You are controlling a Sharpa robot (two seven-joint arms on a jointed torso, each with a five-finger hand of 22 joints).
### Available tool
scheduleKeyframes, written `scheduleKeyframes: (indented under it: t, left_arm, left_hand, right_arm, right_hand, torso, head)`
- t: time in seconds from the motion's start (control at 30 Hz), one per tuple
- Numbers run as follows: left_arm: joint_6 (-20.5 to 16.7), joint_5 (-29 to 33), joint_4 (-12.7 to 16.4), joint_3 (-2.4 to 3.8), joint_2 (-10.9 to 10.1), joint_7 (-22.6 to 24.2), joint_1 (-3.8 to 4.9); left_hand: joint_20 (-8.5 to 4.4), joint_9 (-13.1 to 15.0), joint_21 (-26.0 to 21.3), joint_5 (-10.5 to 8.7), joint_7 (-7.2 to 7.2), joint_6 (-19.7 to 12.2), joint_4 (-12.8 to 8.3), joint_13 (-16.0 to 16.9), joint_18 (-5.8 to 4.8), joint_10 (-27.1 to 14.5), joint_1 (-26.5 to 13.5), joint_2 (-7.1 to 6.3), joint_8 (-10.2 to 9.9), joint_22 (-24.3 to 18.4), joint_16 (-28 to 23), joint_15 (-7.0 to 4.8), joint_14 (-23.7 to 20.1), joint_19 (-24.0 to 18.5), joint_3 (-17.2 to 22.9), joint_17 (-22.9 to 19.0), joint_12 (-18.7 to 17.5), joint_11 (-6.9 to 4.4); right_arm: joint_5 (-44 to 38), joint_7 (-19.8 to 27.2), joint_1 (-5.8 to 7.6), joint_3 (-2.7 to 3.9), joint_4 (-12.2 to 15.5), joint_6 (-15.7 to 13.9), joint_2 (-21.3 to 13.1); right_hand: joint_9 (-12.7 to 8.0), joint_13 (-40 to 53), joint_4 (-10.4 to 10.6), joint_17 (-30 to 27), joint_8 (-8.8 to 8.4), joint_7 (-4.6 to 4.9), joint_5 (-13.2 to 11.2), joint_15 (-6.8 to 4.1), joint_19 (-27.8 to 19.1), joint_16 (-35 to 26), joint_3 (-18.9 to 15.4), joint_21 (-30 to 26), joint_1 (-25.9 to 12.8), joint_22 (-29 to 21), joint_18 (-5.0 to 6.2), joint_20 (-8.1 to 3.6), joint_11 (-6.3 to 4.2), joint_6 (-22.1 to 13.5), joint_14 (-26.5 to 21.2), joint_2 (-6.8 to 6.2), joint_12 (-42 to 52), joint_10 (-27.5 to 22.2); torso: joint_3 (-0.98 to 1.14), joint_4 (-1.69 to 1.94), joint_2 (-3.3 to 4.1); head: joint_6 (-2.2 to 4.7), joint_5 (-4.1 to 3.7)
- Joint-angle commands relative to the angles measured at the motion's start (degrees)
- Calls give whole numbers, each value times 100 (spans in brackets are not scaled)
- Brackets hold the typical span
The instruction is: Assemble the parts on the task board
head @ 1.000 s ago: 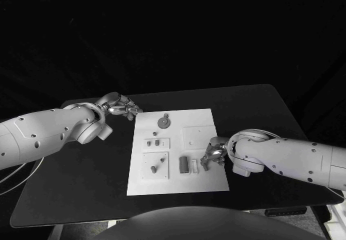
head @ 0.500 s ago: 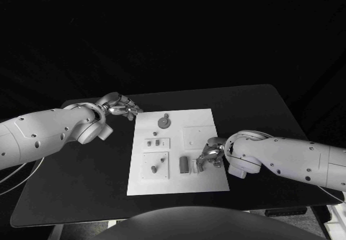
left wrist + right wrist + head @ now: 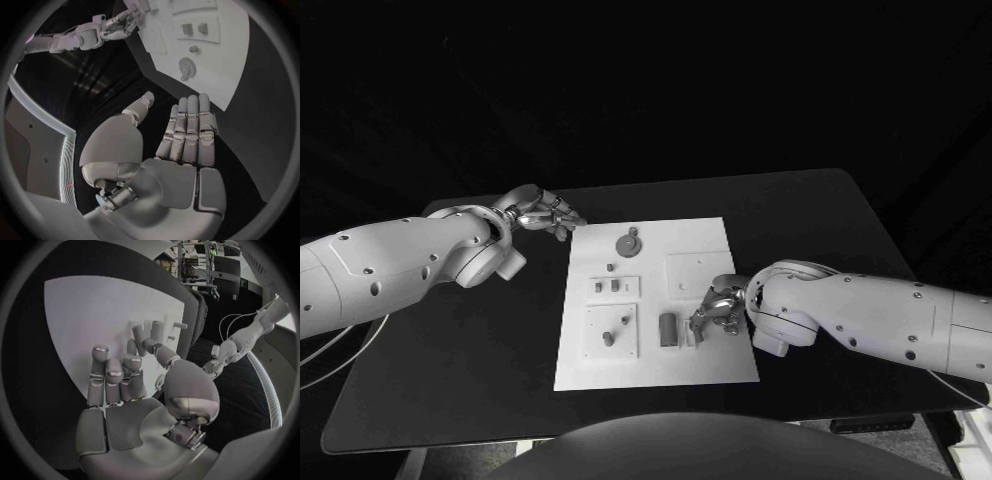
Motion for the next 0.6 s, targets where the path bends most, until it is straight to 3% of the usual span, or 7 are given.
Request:
scheduleKeyframes:
  t: [0.03, 0.6]
  left_arm:
    - [64, -11, 14, 4, 7, 24, 6]
    - [84, -13, 16, 4, 0, 10, 7]
  left_hand:
    - [9, -7, -9, 2, 22, -20, -36, 7, 83, 25, 39, -5, 10, -5, -31, 3, 53, -11, -12, 5, -31, 14]
    - [9, -7, -9, 2, 22, -21, -38, 8, 83, 25, 35, -4, 10, -5, -35, 3, 54, -10, -13, 9, -32, 14]
  right_arm:
    - [-88, 10, -5, -1, 20, 121, 12]
    - [-134, -77, -13, -2, -119, 241, 123]
  right_hand:
    - [2, -8, 16, -7, 11, 1, 39, -20, 38, 5, 15, 18, -50, 8, 47, 2, -2, 22, 21, -9, -14, 40]
    - [-8, -9, 72, -6, 1, 7, 38, -33, 40, 3, 15, 13, -105, 3, 47, 4, 4, 21, 15, -53, -17, 33]
  torso:
    - [4, -3, 0]
    - [-1, 2, 1]
  head:
    - [0, 6]
    - [0, 6]
